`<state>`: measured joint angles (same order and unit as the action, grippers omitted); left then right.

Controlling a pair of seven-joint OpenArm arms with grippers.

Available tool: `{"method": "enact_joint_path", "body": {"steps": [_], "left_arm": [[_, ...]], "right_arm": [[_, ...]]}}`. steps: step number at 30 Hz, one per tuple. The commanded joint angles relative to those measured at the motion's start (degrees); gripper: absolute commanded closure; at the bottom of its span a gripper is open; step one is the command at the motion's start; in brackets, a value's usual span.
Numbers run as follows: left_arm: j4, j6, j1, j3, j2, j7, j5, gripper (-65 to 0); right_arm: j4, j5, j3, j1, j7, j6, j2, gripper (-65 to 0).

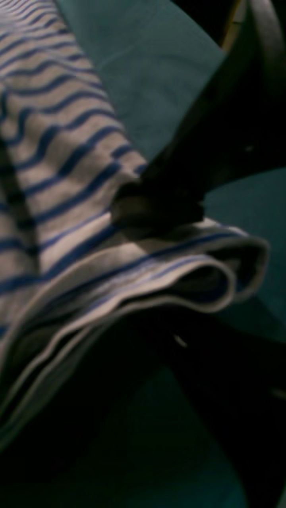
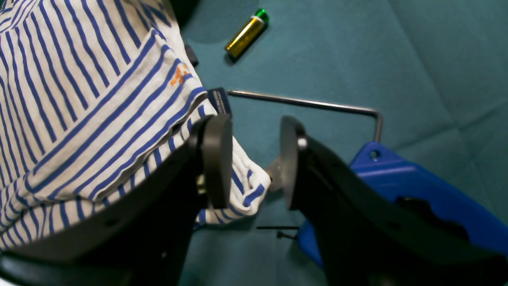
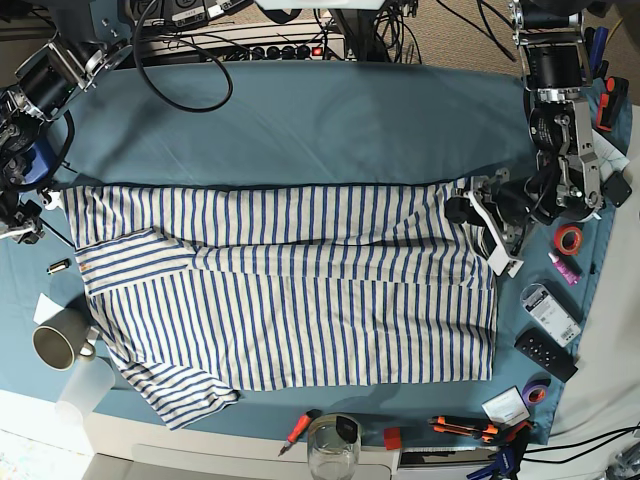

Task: Fold the T-shirt properly
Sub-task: 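Release the folded edge and raise both grippers, then grasp the folded shirt's side edges and pull them outward with both grippers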

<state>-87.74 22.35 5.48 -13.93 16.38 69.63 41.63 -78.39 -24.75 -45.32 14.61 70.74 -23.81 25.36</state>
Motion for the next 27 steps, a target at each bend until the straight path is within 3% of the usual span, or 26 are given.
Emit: {"method": "enact_joint_path", "body": {"steps": [1,6,13,24,27], "left_arm": [[-1.42,0.24,1.05,-0.13,0.66,-0.46,1.07,-25.8],[-1.57,0.26,1.07,-0.13,0.63,-0.15,2.16,-25.8],[-1.60,1.29,1.20,-0.13,0.79,-0.15,2.14,-25.8],[-1.64,1.29,1.20,-0.61,2.71,-0.15,2.99,-25.7],[-1.64,1.31,1.18,-0.59,2.97,-0.07,2.97,-21.4]], "right_arm": [[-0.98,-0.72,0.02,0.57,-1.29,-0.04,0.68,-20.8],[-0.24,1.75,0.96,-1.49,-3.74,0.11,-2.64,-20.8],[2.25,8.52,1.18,-1.77,-5.97,2.78,-6.16,-20.8],[9.14,11.78,1.20,-1.75,-8.37,4.35,-6.47,-20.7],[13.09,11.76,1.18,-1.77,-8.20,4.35,-6.47,-15.2]]}}
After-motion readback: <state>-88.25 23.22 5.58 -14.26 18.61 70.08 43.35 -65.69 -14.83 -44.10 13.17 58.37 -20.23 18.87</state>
